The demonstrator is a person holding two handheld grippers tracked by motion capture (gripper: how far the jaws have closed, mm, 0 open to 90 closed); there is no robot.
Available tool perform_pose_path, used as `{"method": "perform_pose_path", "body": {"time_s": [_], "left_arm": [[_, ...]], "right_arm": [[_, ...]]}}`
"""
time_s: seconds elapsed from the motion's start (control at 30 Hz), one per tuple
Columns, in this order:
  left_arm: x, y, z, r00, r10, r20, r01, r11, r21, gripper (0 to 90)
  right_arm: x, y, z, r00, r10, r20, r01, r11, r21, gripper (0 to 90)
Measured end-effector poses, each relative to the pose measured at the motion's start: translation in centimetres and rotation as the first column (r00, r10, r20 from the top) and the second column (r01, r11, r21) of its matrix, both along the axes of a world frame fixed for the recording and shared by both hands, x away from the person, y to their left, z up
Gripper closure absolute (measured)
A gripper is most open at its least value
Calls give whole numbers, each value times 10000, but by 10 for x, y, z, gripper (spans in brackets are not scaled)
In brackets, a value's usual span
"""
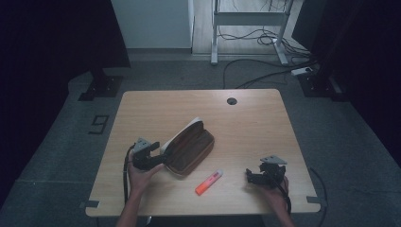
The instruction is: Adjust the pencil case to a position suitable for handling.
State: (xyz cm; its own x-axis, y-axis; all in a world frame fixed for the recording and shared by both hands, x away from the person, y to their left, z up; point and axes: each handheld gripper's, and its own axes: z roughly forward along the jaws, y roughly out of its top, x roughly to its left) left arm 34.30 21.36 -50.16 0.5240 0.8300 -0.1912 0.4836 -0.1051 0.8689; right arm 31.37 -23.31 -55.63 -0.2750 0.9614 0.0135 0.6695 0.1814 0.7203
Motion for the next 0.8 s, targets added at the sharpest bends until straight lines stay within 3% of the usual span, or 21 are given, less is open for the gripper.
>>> {"method": "perform_pose_path", "body": {"time_s": [0.33, 0.73, 0.8], "left_arm": [[-22, 15, 11, 9991, 209, 382, -207, 9998, -52, 212], [-53, 19, 12, 9995, -76, 290, 80, 9999, -133, 231], [-56, 17, 11, 9996, -214, 198, 214, 9998, 24, 235]], "right_arm": [[0, 0, 0, 10000, 21, 27, -21, 10000, -5, 23], [0, 0, 0, 10000, 21, 27, -21, 10000, -5, 23], [0, 0, 0, 10000, 21, 28, -21, 10000, -4, 23]]}}
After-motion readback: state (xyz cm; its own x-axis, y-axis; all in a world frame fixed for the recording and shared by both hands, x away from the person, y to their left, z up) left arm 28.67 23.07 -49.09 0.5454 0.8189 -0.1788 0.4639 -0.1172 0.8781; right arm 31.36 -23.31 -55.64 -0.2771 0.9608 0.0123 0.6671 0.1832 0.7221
